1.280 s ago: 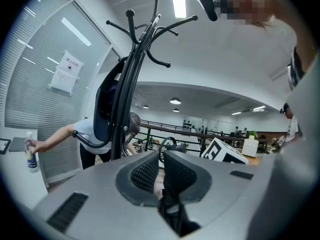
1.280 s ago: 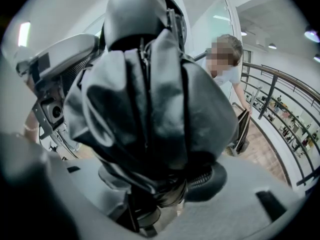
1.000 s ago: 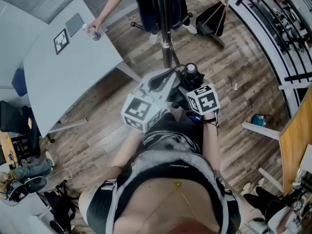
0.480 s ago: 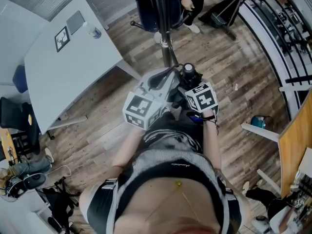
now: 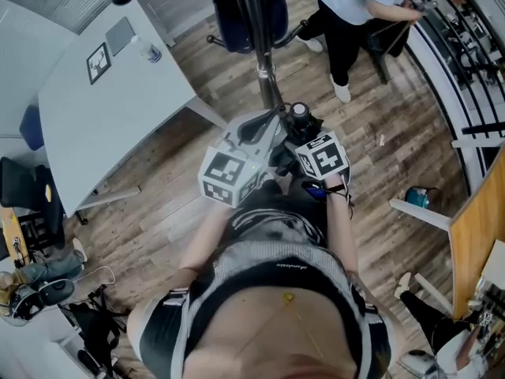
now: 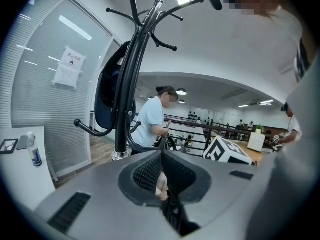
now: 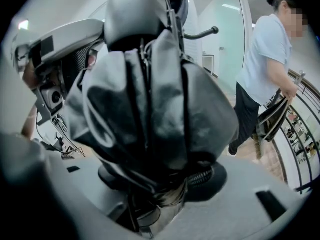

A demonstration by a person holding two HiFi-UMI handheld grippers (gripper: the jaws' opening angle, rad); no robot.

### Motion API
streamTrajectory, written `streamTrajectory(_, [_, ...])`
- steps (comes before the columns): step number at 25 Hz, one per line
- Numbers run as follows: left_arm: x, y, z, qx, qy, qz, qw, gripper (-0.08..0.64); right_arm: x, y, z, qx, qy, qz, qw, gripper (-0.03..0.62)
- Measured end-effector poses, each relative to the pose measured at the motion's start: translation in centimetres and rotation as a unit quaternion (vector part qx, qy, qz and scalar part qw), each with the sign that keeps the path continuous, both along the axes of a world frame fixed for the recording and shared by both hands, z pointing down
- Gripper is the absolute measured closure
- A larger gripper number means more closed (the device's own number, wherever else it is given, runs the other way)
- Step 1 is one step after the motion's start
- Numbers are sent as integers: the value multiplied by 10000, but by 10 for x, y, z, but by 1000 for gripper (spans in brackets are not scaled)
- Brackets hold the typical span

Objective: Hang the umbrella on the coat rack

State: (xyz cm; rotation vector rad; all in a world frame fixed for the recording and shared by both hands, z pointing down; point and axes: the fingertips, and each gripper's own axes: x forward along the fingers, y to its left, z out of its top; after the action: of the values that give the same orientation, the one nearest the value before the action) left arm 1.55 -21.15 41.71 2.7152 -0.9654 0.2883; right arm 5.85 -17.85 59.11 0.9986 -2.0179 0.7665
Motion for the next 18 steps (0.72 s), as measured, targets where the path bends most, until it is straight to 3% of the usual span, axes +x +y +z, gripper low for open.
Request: streamTrajectory(18, [4,-9,12,97,-467,-86,9988,546,-6,1,22,-389,49,-321,9987,330])
